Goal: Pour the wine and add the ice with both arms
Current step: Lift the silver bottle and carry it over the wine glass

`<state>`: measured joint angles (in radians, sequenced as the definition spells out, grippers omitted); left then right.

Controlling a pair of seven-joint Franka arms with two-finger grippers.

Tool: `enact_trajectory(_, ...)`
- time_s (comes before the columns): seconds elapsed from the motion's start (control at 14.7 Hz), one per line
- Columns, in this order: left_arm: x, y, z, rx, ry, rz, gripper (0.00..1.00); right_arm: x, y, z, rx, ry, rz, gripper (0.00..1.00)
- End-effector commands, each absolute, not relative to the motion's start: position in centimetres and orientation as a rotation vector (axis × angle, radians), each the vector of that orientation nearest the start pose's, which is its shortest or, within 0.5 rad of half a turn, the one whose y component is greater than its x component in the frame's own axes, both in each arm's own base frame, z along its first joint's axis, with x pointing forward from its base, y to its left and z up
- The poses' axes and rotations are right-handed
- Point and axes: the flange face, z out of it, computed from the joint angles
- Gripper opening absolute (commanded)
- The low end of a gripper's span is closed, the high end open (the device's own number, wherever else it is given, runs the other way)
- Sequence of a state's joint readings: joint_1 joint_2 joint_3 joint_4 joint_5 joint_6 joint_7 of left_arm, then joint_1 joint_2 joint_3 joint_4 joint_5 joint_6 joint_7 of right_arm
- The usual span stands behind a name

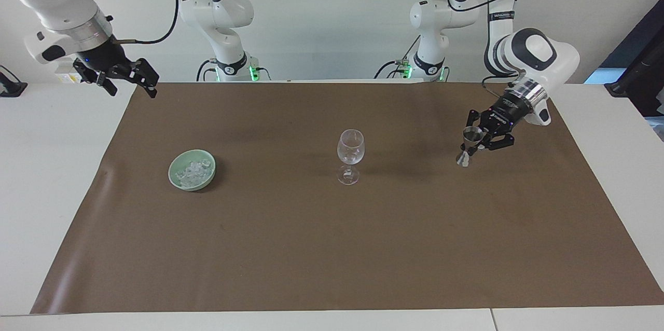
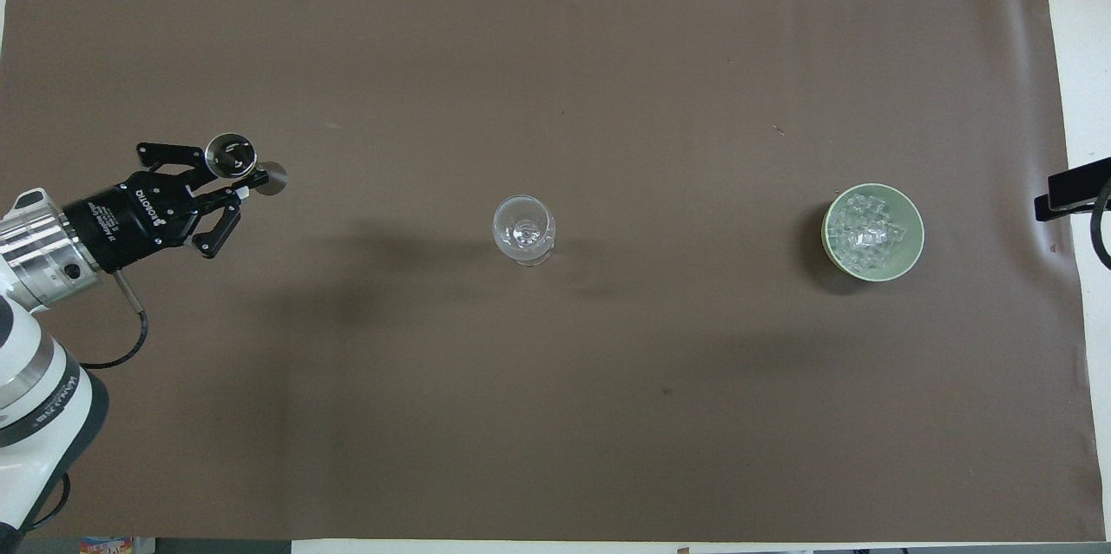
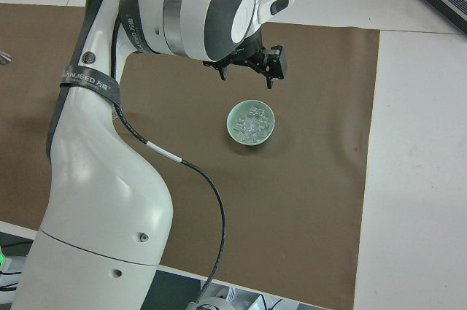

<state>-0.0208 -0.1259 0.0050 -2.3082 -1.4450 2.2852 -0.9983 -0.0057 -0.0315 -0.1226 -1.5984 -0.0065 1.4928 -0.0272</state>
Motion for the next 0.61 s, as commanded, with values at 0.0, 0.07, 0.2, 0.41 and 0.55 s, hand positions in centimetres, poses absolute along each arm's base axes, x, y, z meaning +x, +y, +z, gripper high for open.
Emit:
enact_trajectory(0.0, 49.9, -7.2, 44.1, 1.110, 1.775, -0.535, 0.00, 52.5, -7.1, 62.2, -3.132, 0.130, 0.109, 1.00)
enact_trajectory(0.07, 49.7, -8.7, 44.4, 1.104, 1.795, -0.530, 0.00, 52.5, -7.2, 62.2, -3.132, 0.132, 0.109, 1.00)
enact_trajectory(0.2, 49.1, -11.9, 45.0, 1.088, 1.831, -0.513, 0.00, 52.5, -7.1, 62.2, -3.132, 0.127, 0.109, 1.00)
enact_trajectory(0.41, 49.2, -15.1, 45.6, 1.069, 1.857, -0.506, 0.00, 52.5, -7.2, 62.2, -3.132, 0.132, 0.109, 1.00)
enact_trajectory(0.55, 49.4, -17.2, 46.2, 1.087, 1.846, -0.527, 0.00, 52.5, -7.1, 62.2, -3.132, 0.130, 0.109, 1.00)
